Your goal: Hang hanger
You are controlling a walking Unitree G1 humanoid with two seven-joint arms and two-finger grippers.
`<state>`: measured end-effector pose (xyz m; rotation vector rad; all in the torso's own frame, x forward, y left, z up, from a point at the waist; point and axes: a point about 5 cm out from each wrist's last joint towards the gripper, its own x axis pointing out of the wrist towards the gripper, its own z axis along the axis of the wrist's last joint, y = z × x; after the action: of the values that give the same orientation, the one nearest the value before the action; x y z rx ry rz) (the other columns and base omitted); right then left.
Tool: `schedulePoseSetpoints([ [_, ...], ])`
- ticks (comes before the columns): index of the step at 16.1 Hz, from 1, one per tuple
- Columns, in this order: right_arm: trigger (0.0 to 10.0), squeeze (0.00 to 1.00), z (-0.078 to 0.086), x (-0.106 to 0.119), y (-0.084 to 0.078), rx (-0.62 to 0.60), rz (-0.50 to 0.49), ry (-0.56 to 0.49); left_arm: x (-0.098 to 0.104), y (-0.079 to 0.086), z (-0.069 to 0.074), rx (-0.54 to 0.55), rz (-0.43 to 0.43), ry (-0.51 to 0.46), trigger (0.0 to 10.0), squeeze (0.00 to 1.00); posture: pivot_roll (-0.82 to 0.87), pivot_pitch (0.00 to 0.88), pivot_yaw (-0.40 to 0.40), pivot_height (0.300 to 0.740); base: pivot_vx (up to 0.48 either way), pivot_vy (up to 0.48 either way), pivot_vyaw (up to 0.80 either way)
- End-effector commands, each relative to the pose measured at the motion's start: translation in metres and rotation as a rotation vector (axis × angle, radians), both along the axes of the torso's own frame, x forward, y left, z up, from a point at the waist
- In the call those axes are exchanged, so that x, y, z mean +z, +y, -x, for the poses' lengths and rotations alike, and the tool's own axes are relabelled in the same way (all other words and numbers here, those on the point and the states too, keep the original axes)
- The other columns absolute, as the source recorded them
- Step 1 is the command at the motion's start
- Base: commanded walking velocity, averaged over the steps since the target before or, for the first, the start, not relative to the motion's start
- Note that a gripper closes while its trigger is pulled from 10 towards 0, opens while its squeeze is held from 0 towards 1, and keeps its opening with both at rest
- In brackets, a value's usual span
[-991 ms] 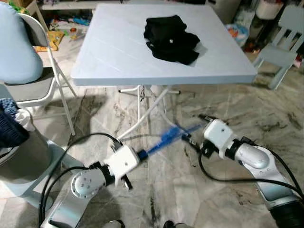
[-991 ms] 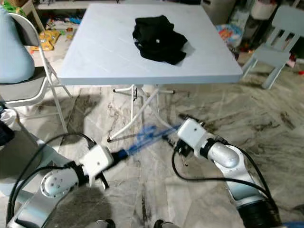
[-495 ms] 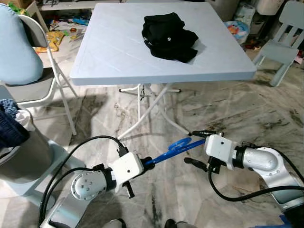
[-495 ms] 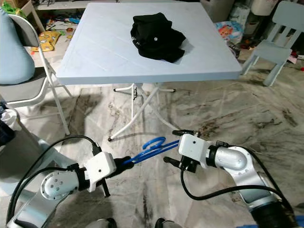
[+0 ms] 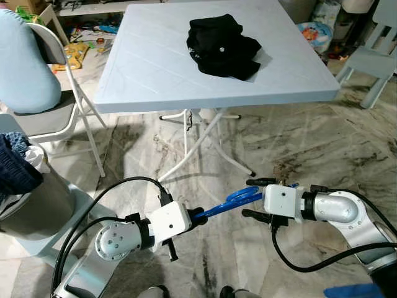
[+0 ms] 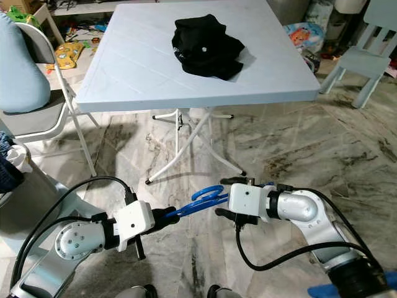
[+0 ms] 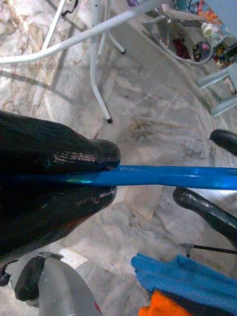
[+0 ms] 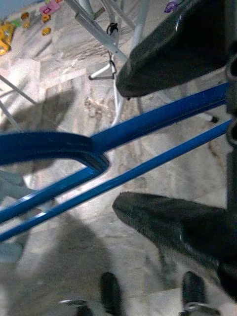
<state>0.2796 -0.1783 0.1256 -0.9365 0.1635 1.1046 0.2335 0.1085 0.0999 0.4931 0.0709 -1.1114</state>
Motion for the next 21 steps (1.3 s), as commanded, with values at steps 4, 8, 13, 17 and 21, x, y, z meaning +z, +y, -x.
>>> schedulePoseSetpoints([
  [4, 0.0, 0.0, -0.003, -0.003, -0.01, 0.019, 0.102, -0.026, -0.001, -0.001, 0.003, -0.029, -0.005, -0.001, 10.0, 0.0, -0.02, 0.168, 0.026, 0.74, 0.0, 0.0, 0.0],
  [8, 0.0, 0.0, -0.007, -0.001, -0.015, 0.018, 0.12, -0.04, -0.002, -0.002, 0.004, -0.032, -0.01, -0.004, 10.0, 0.0, -0.03, 0.168, 0.022, 0.74, 0.0, 0.0, 0.0],
  [13, 0.0, 0.0, -0.007, 0.003, -0.022, 0.029, 0.153, -0.043, -0.001, -0.004, 0.003, -0.037, -0.01, -0.013, 10.0, 0.0, -0.04, 0.196, 0.021, 0.74, 0.0, 0.0, 0.0],
  [17, 0.0, 0.0, 0.005, -0.01, -0.007, 0.039, 0.158, -0.047, -0.002, -0.002, 0.006, -0.038, -0.016, -0.012, 10.0, 0.0, -0.04, 0.206, 0.031, 0.74, 0.0, 0.0, 0.0],
  [21, 0.0, 0.0, 0.009, -0.021, -0.003, 0.003, 0.173, -0.064, -0.002, -0.001, 0.006, -0.053, -0.027, -0.012, 10.0, 0.0, -0.04, 0.211, 0.043, 0.74, 0.0, 0.0, 0.0],
])
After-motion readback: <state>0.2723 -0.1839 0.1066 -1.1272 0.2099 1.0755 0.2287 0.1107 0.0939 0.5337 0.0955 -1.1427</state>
